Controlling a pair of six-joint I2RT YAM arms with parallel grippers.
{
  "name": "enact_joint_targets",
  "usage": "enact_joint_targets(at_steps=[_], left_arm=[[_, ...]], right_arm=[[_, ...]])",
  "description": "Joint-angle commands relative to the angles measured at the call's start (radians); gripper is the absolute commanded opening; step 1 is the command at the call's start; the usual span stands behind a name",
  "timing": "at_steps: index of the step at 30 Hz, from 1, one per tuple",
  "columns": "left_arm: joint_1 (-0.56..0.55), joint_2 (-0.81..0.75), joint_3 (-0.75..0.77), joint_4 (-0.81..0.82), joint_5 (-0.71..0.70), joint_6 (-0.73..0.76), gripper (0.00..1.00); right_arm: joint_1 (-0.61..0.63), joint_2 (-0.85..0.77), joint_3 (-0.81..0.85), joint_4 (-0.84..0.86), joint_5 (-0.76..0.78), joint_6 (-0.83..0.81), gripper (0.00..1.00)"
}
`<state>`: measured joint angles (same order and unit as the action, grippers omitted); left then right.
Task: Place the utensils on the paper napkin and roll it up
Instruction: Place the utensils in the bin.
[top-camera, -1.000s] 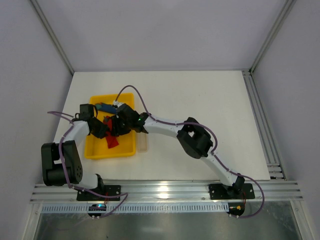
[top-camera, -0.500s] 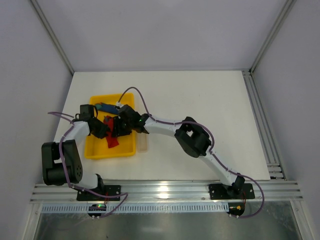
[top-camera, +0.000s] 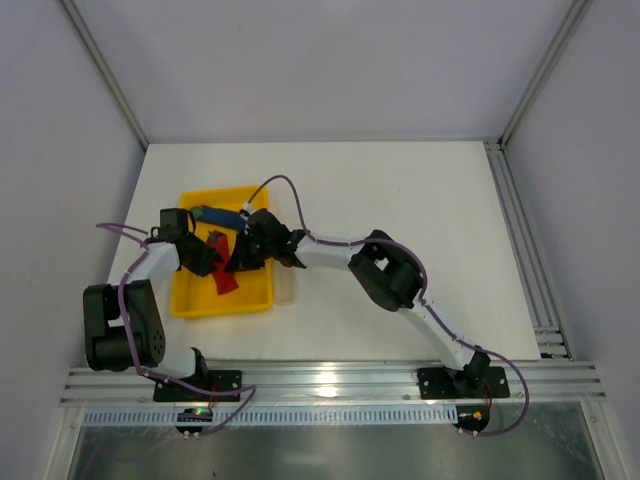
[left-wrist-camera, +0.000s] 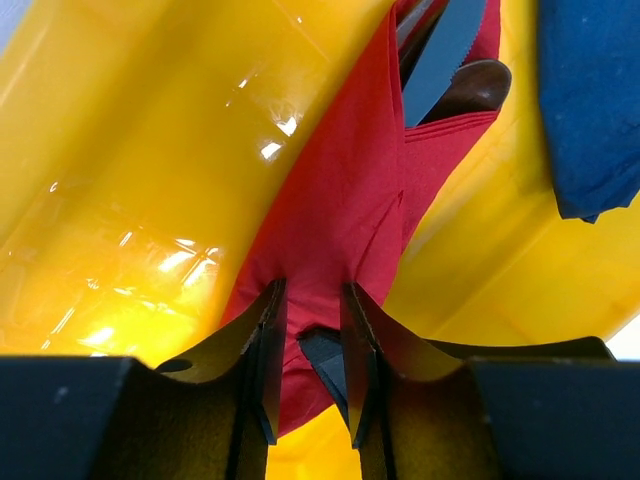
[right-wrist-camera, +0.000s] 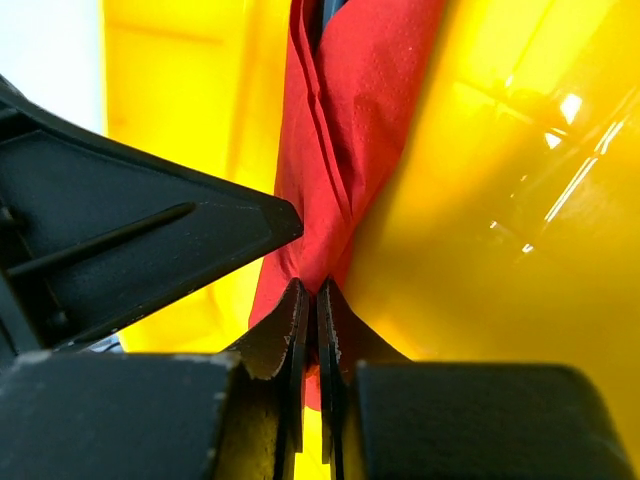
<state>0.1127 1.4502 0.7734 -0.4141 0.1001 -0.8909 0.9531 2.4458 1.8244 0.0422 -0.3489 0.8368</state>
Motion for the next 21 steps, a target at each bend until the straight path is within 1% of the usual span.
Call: enact_joint_targets(at_steps=[1, 2, 5, 8, 12, 15, 19, 21], left_arm=[[-0.016, -0.042, 0.020, 0.005, -0.010, 0.006, 0.33], [-0.019, -0.044, 0.021, -0.002, -0.016, 0.009, 0.33], [-0.025, -0.044, 0.026, -0.014, -0.029, 0.007, 0.33], [-0.027, -0.059, 0.027, -0.018, -0.039, 0.010, 0.33], [-0.041, -0.063, 0.023, -0.017, -0.027, 0.017, 0.31], [-0.065, -0.062, 0.012, -0.038, -0.023, 0.035, 0.29], [-0.079, -0.079, -0.026, -0.068, -0.048, 0.050, 0.23], [-0.082, -0.082, -0.049, -0.080, -0.050, 0.050, 0.18]], right_arm=[[-0.008, 0.001, -0.020, 0.096, -0.022, 0.051, 0.06], [-0.008, 0.004, -0.020, 0.102, -0.027, 0.070, 0.04], [-0.013, 0.012, -0.028, 0.148, -0.056, 0.109, 0.04], [-0.013, 0.010, -0.059, 0.249, -0.084, 0.133, 0.04], [-0.014, 0.036, -0.011, 0.177, -0.064, 0.110, 0.04], [-0.014, 0.044, -0.005, 0.162, -0.026, 0.107, 0.04], [-0.016, 0.038, -0.002, 0.136, 0.005, 0.096, 0.06], [-0.016, 0.033, -0.001, 0.113, 0.030, 0.088, 0.07]])
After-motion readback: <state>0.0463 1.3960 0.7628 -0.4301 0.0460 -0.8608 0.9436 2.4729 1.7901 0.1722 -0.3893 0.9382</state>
